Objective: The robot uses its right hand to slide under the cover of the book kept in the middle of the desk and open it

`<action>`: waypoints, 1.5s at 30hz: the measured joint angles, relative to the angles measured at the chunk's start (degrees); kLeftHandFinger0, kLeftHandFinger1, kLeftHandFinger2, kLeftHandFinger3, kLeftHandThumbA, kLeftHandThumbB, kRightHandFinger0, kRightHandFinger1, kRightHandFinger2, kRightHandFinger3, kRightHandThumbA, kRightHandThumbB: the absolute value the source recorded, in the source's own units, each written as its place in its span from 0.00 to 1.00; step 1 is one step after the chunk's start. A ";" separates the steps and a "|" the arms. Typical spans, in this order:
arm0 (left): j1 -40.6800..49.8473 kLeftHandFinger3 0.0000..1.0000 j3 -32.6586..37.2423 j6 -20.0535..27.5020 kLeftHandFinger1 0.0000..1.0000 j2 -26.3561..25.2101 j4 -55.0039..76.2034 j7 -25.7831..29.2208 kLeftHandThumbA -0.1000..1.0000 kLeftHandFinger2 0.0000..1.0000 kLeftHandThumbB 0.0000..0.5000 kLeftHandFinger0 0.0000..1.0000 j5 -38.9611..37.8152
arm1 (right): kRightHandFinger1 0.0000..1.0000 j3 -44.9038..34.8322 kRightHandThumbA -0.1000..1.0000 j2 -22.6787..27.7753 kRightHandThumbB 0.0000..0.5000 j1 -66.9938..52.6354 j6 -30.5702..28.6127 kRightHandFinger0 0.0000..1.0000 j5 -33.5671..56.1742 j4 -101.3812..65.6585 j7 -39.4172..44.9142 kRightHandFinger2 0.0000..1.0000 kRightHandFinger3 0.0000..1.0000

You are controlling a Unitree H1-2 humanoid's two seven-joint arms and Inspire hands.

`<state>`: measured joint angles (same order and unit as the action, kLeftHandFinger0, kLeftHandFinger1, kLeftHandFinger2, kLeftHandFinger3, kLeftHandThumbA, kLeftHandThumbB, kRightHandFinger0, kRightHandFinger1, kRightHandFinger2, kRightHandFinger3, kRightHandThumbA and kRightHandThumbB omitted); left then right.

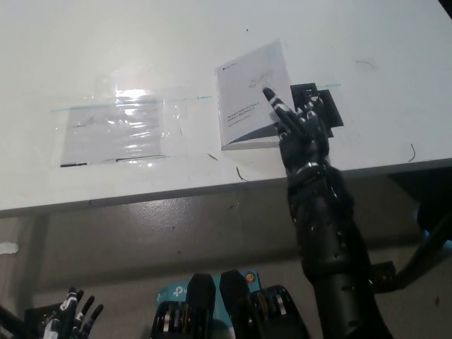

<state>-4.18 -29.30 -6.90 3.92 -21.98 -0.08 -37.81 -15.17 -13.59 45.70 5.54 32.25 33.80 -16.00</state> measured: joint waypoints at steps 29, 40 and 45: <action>-2.19 0.90 1.80 -1.81 0.79 -1.70 1.29 1.53 0.93 0.82 0.27 0.78 1.11 | 0.74 17.62 1.00 3.99 0.38 6.40 -3.45 0.72 -17.02 20.12 7.29 0.77 1.00; -2.32 0.89 2.37 -2.35 0.76 -1.94 1.00 1.84 0.89 0.82 0.26 0.75 1.54 | 0.69 25.29 1.00 5.68 0.48 10.60 -6.75 0.63 -24.92 28.53 9.08 0.70 0.96; -2.38 0.88 2.53 -2.42 0.78 -1.94 0.93 1.82 0.89 0.84 0.29 0.76 1.60 | 0.73 27.48 1.00 5.89 0.46 12.18 -6.68 0.68 -27.92 30.42 9.51 0.71 0.97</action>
<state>-6.56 -26.76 -9.32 1.97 -21.05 1.74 -36.21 12.30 -7.70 57.88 -1.14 4.32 64.23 -6.49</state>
